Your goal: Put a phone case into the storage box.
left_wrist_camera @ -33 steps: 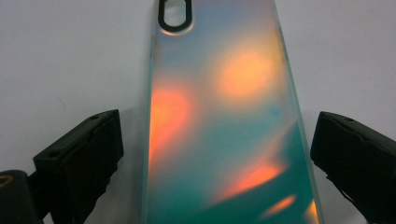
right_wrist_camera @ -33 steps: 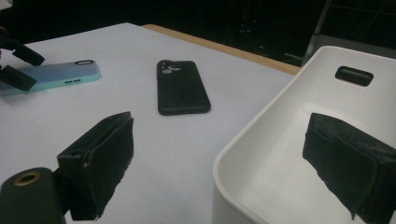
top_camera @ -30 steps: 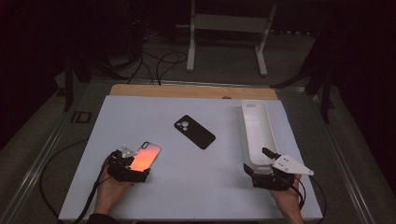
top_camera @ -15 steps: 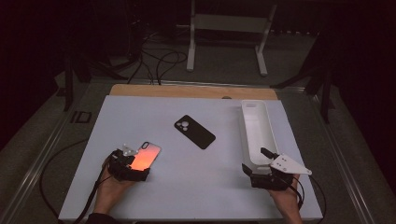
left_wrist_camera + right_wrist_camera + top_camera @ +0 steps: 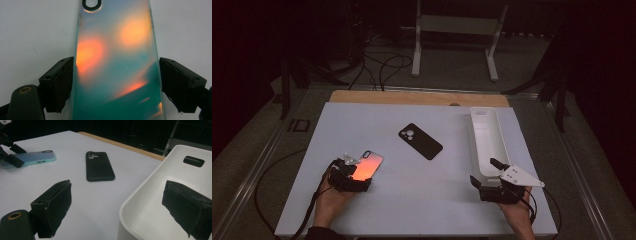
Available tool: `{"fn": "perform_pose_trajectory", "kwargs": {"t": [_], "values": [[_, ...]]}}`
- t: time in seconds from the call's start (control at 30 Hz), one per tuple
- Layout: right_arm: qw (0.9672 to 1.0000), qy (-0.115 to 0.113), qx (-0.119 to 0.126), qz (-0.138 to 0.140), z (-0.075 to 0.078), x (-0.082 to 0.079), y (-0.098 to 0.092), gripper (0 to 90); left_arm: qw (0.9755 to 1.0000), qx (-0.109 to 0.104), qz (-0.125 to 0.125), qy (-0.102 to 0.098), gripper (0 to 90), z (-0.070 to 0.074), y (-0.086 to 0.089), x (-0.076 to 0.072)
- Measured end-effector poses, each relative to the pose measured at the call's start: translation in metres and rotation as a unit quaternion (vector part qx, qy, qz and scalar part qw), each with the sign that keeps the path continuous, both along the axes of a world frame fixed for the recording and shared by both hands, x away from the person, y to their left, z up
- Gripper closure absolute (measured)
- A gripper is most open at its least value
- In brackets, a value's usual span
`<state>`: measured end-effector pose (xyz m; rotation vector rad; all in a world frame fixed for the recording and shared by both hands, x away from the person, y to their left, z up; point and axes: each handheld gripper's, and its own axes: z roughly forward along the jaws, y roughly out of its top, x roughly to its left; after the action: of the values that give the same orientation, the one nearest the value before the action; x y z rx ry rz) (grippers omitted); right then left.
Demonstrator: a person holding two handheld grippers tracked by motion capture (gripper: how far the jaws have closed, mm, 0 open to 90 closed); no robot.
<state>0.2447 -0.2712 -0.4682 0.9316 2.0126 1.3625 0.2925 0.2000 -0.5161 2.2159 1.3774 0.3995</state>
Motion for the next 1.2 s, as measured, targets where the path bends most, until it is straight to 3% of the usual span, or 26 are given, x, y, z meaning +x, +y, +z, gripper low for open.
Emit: {"fn": "perform_pose_trajectory", "kwargs": {"t": [0.4, 0.77, 0.97, 1.2], "values": [[1.0000, -0.001, 0.002, 0.002, 0.001, 0.000, -0.001, 8.9, 0.9999, -0.007, -0.002, -0.009, 17.2, 0.001, 0.000, 0.000], [1.0000, 0.000, 0.002, 0.003, 0.001, 0.000, 0.000, 8.9, 0.9992, -0.016, -0.012, -0.035, 17.1, 0.014, -0.003, -0.004], [1.0000, -0.001, 0.001, 0.003, 0.002, -0.001, 0.000, 8.9, 0.9984, -0.018, -0.020, -0.049, 17.1, 0.023, -0.009, -0.007], [1.0000, -0.001, 0.000, 0.003, 0.007, -0.001, -0.001, 8.9, 0.9956, -0.021, -0.034, -0.085, 17.1, 0.045, -0.014, -0.014]]}}
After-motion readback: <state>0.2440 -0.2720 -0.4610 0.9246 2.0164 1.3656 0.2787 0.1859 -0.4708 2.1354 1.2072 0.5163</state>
